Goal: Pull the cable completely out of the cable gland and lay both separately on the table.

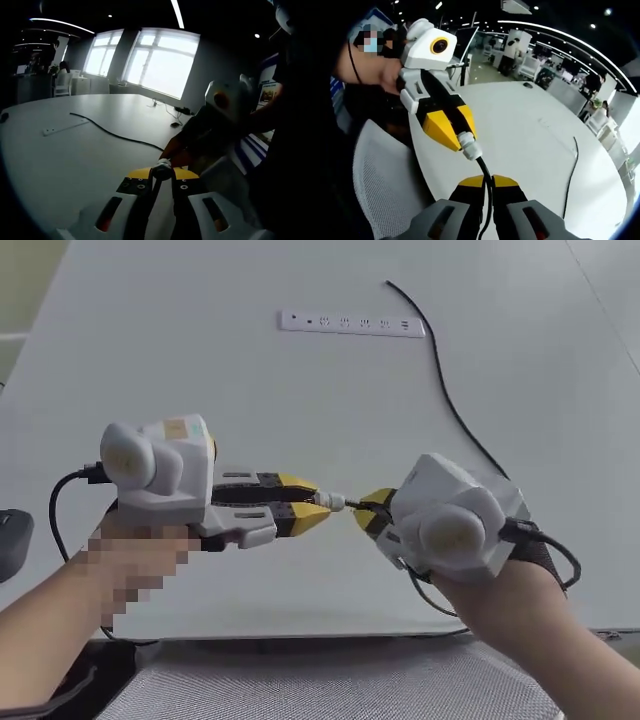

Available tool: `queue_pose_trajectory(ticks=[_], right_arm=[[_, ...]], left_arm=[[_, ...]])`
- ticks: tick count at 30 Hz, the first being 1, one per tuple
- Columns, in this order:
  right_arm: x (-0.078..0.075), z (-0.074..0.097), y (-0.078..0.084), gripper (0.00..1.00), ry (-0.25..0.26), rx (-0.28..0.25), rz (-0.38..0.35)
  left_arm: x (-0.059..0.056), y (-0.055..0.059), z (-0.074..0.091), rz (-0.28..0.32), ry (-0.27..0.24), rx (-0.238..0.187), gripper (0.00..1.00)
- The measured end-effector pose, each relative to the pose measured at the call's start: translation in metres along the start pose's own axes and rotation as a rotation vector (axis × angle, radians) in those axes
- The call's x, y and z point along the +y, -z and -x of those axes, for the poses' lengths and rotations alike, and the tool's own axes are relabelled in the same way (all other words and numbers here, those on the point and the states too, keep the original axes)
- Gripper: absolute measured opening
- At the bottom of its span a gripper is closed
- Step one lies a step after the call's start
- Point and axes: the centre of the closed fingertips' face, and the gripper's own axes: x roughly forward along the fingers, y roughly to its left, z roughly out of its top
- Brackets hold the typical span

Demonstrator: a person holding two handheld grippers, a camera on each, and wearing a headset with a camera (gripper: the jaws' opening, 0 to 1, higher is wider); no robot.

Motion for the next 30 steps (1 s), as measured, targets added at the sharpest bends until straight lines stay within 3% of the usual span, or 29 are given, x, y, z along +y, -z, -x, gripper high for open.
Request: queue_pose_trajectory(ticks=[9, 18, 21, 25, 28, 30], right_arm=[[-0.007, -0.003, 0.019, 0.0, 0.009, 0.015, -0.14], [-0.017, -0.006, 0.042, 0.0, 0.02, 0.048, -0.329], [-0.019, -0.007, 0.053, 0.0, 0.015, 0.064, -0.445], [-0.023, -0.007, 0.068, 0.0, 0.028, 0.098, -0.493], [-0.022, -0.008, 0.077, 0.0, 0.018, 0.107, -0.575], [-0.023, -0.008, 0.08, 0.0, 0.021, 0.112, -0.579]], left_arm=[[0.0, 0.002, -0.001, -0.004, 0.002, 0.008, 0.15], [0.0, 0.002, -0.001, -0.007, 0.0, 0.005, 0.15], [0.001, 0.001, 0.0, -0.006, -0.001, 0.003, 0.15], [0.001, 0.0, 0.001, 0.0, -0.002, -0.004, 0.15], [0.0, 0.0, 0.002, -0.002, -0.001, -0.004, 0.15], [0.0, 0.001, 0.002, 0.001, 0.0, -0.004, 0.15]])
